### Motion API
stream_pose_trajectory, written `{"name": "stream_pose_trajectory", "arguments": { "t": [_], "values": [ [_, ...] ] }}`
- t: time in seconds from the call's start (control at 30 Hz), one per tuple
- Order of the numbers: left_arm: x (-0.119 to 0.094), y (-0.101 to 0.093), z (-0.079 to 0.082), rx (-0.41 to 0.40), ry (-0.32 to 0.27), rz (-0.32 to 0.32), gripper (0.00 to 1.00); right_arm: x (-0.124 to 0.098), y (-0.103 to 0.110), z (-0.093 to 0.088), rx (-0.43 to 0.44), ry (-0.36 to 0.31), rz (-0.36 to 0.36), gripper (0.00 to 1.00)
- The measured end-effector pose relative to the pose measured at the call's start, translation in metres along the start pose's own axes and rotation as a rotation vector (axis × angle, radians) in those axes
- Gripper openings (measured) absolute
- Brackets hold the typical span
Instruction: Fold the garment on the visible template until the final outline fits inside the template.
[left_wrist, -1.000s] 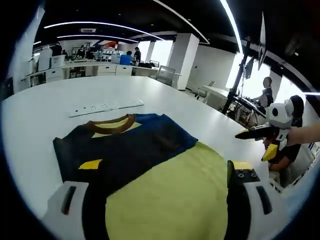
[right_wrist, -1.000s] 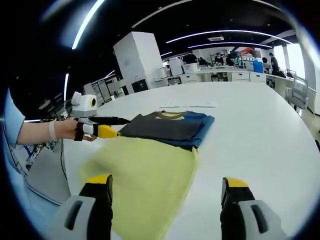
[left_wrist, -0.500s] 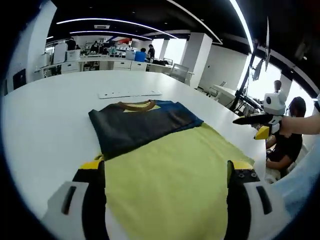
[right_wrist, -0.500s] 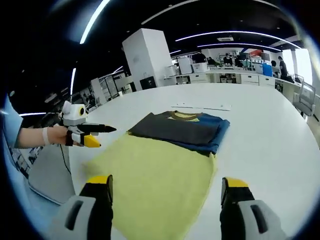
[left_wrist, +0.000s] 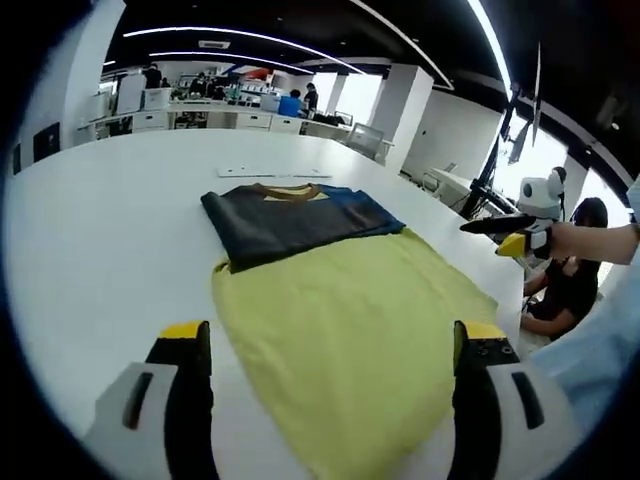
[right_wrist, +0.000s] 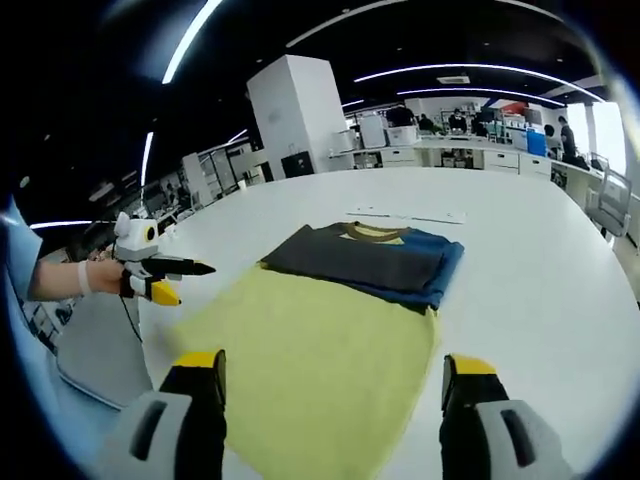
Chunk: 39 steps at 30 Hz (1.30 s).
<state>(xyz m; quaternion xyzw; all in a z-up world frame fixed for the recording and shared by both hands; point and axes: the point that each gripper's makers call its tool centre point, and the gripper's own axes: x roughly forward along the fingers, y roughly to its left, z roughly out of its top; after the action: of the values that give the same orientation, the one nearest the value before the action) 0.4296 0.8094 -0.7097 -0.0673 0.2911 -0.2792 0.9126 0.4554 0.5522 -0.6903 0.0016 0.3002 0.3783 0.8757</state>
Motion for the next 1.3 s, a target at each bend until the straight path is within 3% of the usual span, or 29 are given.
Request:
{"name": "stream_pose_trajectory", "arguments": {
  "t": [0.3,0.6,0.73,1.13,1.3],
  "values": [
    [-0.017,-0.005,-0.022,-0.048,0.048,-0.032,0.83,-0.014,0.000,-0.028,0.021,0.033,-0.025,0.87],
    [-0.036,-0.008,-0.052,-0.106,0.122,-0.064,0.62,-0.028,0.012,-0.076,0.020,0.128,-0.016,0.72],
    [-0.043,-0.009,-0.064,-0.127,0.145,-0.068,0.58,-0.034,0.011,-0.093,0.060,0.155,-0.027,0.68],
    [-0.054,-0.014,-0.083,-0.149,0.196,-0.079,0.49,-0.046,0.011,-0.108,0.100,0.165,-0.039,0.58],
    [-0.058,-0.015,-0.090,-0.177,0.215,-0.083,0.42,-0.049,0.015,-0.111,0.107,0.171,-0.026,0.48]
  ]
}}
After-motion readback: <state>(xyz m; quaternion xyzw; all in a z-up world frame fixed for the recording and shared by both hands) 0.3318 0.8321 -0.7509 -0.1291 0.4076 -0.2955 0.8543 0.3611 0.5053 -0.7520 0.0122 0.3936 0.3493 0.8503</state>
